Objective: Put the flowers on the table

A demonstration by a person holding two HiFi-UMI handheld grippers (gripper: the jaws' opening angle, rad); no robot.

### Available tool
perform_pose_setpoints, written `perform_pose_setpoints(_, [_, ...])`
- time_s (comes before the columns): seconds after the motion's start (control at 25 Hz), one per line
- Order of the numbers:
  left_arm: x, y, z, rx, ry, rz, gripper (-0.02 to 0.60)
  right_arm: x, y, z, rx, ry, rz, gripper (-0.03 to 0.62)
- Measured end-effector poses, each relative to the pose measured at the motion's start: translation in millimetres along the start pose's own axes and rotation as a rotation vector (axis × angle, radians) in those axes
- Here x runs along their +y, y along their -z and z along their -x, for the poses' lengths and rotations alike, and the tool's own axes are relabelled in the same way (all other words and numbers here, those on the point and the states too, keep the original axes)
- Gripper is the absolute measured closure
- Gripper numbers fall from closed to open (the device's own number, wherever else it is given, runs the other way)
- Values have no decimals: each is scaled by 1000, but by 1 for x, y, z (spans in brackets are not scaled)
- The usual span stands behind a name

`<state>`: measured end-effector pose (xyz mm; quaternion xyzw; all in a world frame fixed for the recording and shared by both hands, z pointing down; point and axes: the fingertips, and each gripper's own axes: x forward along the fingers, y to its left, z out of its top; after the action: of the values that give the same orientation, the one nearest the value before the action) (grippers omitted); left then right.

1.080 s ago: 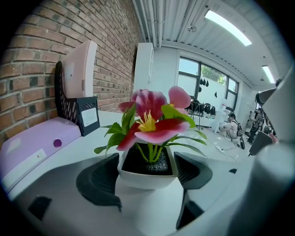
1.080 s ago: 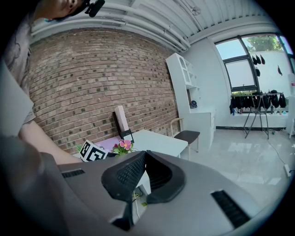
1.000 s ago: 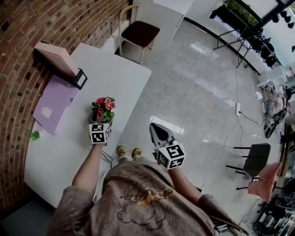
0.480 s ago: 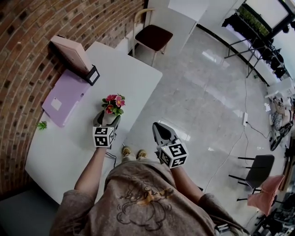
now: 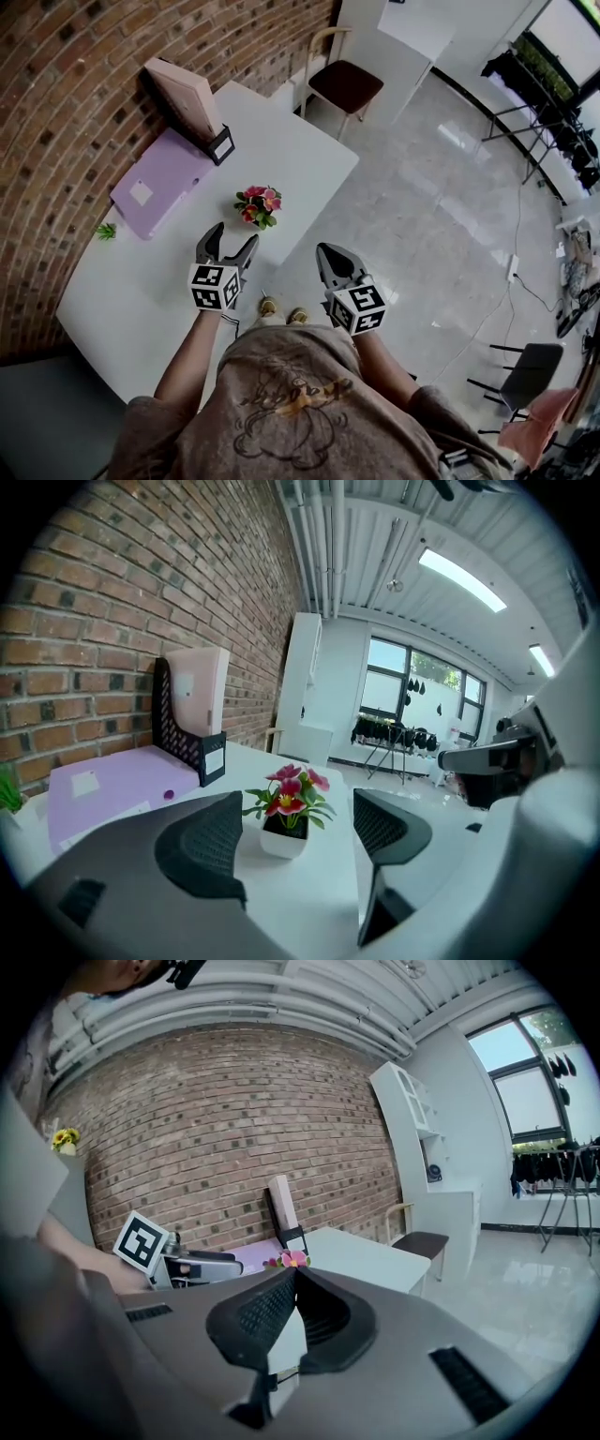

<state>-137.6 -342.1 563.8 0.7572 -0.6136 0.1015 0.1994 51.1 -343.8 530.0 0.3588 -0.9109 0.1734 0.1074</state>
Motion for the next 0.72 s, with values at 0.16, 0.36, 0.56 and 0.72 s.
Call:
perform_pose_setpoints(0.16, [6,-21,28,-57,-12,12,213,10,-3,-8,0,-25,10,591])
perform_pose_setpoints(0.36, [13,-42,67,-132,-31,59,213,20,-9,-13,-7,-43,24,589])
perform_pose_setpoints(0.56, [16,-41,93,-135,-56,69,213,25,-13,-12,-15,-39,23,589])
perform_pose_setpoints(0.72, [13,-44,98,-157,-47,73,217,26,-14,-12,-19,-35,28,589])
